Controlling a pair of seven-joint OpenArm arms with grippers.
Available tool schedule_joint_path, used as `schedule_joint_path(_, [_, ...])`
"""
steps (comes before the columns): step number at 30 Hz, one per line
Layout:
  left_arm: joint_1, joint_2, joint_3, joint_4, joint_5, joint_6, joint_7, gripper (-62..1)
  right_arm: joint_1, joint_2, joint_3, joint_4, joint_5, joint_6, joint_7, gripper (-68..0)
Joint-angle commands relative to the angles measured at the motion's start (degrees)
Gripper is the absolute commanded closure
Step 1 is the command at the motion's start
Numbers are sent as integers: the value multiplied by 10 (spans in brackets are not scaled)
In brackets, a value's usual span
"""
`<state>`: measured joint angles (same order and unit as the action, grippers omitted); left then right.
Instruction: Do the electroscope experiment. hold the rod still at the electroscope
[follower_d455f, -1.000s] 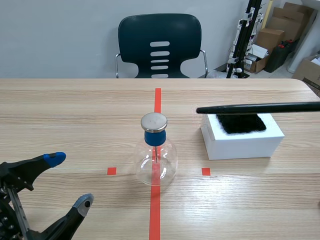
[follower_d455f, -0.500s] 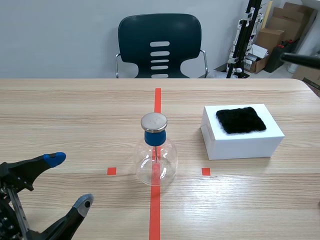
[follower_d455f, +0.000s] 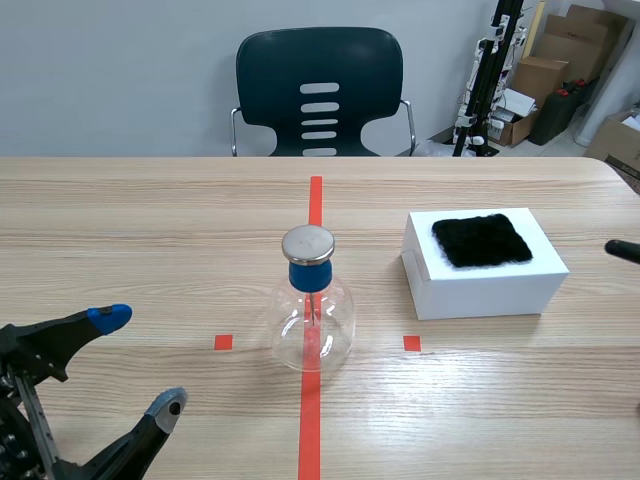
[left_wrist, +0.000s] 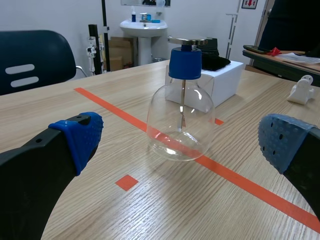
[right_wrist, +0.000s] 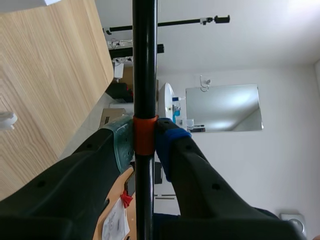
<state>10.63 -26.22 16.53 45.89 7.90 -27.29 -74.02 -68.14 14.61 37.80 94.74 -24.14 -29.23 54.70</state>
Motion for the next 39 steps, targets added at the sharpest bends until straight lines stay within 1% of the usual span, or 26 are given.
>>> schedule_joint_path(1, [-2, -5, -4, 11, -6, -3, -10, -623, 3, 0, 5, 12, 8, -7, 2, -4])
schedule_joint_path(39, [-2, -5, -4, 11, -6, -3, -10, -623, 5, 0, 5, 12, 8, -7, -8, -4])
